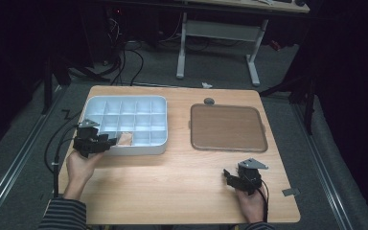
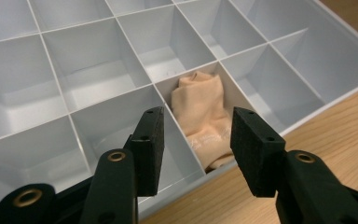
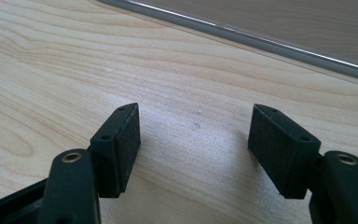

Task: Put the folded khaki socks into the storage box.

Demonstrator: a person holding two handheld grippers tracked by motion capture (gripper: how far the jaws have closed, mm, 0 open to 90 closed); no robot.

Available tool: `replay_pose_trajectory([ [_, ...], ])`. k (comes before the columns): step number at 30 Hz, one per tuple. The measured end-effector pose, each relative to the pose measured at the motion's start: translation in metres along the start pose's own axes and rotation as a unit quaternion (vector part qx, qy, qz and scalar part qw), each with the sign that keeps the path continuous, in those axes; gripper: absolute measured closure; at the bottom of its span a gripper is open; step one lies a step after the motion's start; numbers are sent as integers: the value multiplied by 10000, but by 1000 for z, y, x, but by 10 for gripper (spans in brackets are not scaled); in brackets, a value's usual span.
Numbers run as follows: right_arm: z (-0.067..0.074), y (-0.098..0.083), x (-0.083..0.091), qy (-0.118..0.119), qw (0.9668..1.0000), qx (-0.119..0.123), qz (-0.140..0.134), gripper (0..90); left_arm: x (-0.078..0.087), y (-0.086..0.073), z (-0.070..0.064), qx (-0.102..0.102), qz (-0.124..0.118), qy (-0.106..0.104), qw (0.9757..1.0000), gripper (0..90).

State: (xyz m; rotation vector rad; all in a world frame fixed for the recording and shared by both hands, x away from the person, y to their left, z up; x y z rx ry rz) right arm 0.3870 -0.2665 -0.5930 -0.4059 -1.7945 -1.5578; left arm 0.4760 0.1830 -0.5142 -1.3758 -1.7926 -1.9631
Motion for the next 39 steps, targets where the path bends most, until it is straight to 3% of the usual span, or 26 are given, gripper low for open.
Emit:
replay_pose_trajectory([
  [16,0,0,0,-3,10000,-2,0,341,17,-13,-14,-60,-232,-151,9996,513],
  [28,0,0,0,1,10000,-2,-2,341,30,-27,-18,71,-481,-247,9985,496],
  [39,0,0,0,0,10000,-9,0,341,28,-39,-22,192,-503,-408,9977,479],
])
Point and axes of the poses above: each handheld gripper's, and its own axes: x roughly backward along the jaws, y roughly out of its top, z roughly to its left, the point moved 9 cm from there along -x, roughly forward along the jaws
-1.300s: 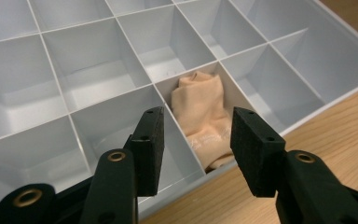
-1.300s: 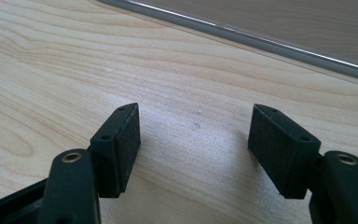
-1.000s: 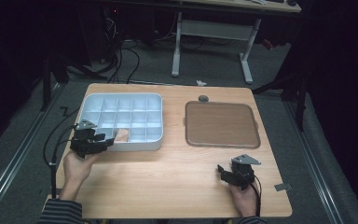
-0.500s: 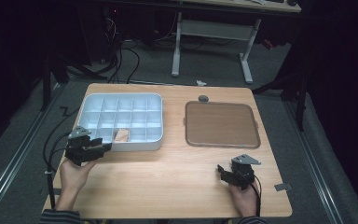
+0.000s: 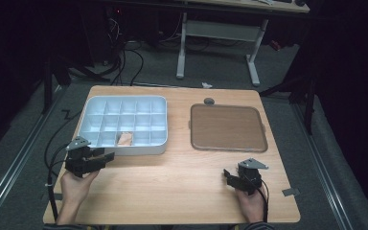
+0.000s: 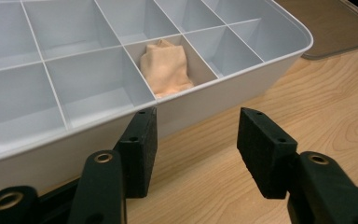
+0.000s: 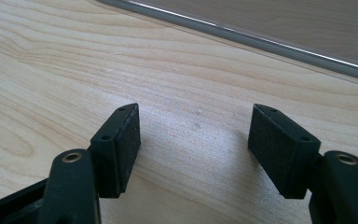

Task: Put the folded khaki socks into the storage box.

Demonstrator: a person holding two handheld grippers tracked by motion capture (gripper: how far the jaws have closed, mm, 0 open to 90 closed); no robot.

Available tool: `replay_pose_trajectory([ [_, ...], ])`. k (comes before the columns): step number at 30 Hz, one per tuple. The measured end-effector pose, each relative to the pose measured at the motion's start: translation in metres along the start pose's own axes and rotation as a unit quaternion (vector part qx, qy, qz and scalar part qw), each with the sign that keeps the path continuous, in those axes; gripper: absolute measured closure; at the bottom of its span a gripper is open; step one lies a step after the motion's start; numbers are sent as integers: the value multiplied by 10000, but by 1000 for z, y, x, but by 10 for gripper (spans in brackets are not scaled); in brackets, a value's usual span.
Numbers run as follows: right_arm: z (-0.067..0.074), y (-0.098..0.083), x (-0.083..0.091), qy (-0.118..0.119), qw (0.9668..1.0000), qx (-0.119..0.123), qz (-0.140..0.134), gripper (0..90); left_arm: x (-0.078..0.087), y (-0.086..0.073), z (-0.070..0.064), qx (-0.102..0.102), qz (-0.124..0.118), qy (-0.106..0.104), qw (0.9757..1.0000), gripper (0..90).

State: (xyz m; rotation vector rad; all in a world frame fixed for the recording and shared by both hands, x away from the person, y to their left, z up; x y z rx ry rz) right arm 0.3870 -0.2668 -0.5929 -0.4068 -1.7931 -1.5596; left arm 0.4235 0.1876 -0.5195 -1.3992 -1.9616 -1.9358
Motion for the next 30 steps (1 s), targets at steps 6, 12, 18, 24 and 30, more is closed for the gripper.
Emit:
replay_pose_trajectory([
  [6,0,0,0,2,10000,-2,0,341,-1,-5,-3,-1,21,-78,10000,471],
  [12,0,0,0,2,10000,-3,0,341,-3,-11,-7,54,-6,-146,9999,468],
  [18,0,0,0,4,10000,7,-3,341,-8,-18,-10,128,2,-209,9997,466],
  [24,0,0,0,3,10000,8,-3,341,-13,-24,-13,169,27,-250,9995,464],
  [30,0,0,0,4,10000,6,-2,341,-19,-31,-15,212,67,-268,9994,462],
])
Point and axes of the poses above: each handheld gripper's, and its own axes: x roughly backward along the jaws, y roughly out of its top, z roughly to its left, the point moved 9 cm from there along -x, roughly forward along the jaws
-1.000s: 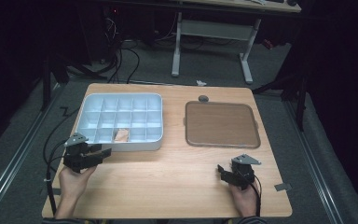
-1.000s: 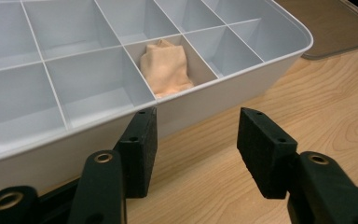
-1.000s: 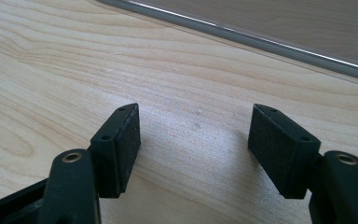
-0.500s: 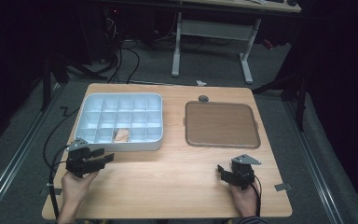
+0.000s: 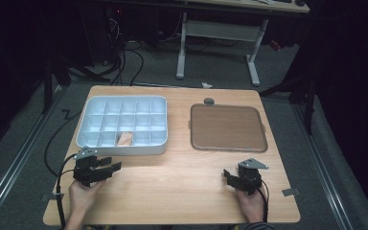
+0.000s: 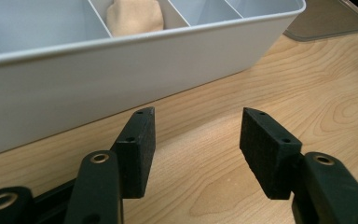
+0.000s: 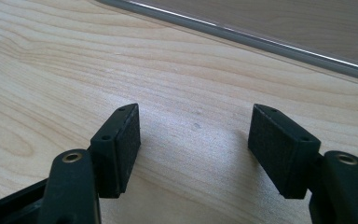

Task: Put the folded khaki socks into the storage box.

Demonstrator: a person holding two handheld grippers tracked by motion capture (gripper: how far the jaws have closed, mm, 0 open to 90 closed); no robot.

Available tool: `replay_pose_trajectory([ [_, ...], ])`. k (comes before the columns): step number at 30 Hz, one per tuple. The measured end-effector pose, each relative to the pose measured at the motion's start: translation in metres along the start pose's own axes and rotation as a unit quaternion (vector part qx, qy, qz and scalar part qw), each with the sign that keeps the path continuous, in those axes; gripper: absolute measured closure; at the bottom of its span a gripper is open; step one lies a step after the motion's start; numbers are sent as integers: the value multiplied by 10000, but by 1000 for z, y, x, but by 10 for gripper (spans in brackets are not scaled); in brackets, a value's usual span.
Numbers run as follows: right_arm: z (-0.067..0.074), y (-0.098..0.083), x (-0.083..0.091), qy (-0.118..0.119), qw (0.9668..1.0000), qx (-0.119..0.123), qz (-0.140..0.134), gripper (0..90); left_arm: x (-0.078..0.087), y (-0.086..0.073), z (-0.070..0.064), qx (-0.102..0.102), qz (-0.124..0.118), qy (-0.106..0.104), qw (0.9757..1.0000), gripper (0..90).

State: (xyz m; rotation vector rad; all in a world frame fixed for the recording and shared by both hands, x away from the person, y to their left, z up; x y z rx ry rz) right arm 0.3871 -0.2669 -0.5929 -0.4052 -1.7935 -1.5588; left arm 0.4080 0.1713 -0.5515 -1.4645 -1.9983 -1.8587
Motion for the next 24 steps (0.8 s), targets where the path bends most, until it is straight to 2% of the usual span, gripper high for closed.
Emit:
replay_pose_trajectory([
  [8,0,0,0,0,10000,1,0,341,-8,-8,-2,46,45,-44,10000,462],
  [17,0,0,0,-1,10000,2,0,340,-17,-16,-8,10,134,-97,9999,457],
  [24,0,0,0,1,10000,0,0,341,-22,-20,-12,33,118,-142,9998,456],
])
Point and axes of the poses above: each handheld gripper's, and its own axes: x roughly backward along the jaws, y roughly out of its top, z roughly to its left, the point moved 9 cm from there along -x, roughly forward along the jaws
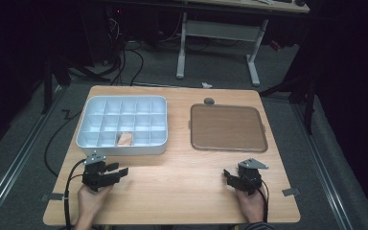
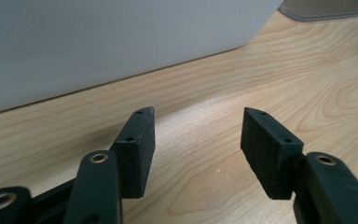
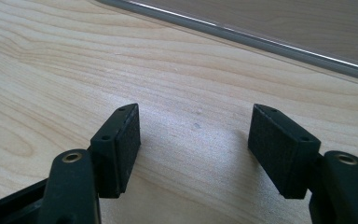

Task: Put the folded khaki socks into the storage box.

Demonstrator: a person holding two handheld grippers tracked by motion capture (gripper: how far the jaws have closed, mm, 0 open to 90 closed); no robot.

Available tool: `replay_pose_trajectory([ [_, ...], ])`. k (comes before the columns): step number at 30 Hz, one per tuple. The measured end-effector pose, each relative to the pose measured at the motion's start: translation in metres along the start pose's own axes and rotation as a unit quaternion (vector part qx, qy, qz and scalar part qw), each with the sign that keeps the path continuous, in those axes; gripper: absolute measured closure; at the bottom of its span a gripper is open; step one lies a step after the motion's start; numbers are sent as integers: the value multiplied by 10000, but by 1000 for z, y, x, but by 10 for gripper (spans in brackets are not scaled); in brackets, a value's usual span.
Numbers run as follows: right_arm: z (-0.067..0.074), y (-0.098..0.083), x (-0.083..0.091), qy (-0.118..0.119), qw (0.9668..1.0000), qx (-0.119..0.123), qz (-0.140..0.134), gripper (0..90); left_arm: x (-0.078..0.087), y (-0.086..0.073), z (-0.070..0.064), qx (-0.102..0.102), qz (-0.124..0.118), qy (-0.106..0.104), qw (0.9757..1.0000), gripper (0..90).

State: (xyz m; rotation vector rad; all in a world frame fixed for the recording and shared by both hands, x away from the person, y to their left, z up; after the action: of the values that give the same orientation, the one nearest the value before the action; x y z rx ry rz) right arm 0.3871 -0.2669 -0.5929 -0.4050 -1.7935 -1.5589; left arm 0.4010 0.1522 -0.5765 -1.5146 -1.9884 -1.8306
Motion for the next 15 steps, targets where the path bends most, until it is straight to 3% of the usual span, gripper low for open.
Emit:
replay_pose_trajectory([
  [9,0,0,0,2,10000,1,-1,340,-7,-5,-3,-47,29,91,9999,453],
  [15,0,0,0,-1,10000,-8,4,340,-14,-11,-7,-204,101,196,9995,432],
])
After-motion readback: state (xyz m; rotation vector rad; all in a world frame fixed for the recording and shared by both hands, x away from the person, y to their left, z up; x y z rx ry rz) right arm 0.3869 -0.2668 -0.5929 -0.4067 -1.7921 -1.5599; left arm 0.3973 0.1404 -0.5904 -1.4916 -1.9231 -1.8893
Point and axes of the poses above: each handheld gripper's, and its own axes: x roughly backward along the jaws, y roughly out of its top, z roughly to its left, the point moved 9 cm from there along -x, roughly forward along the jaws
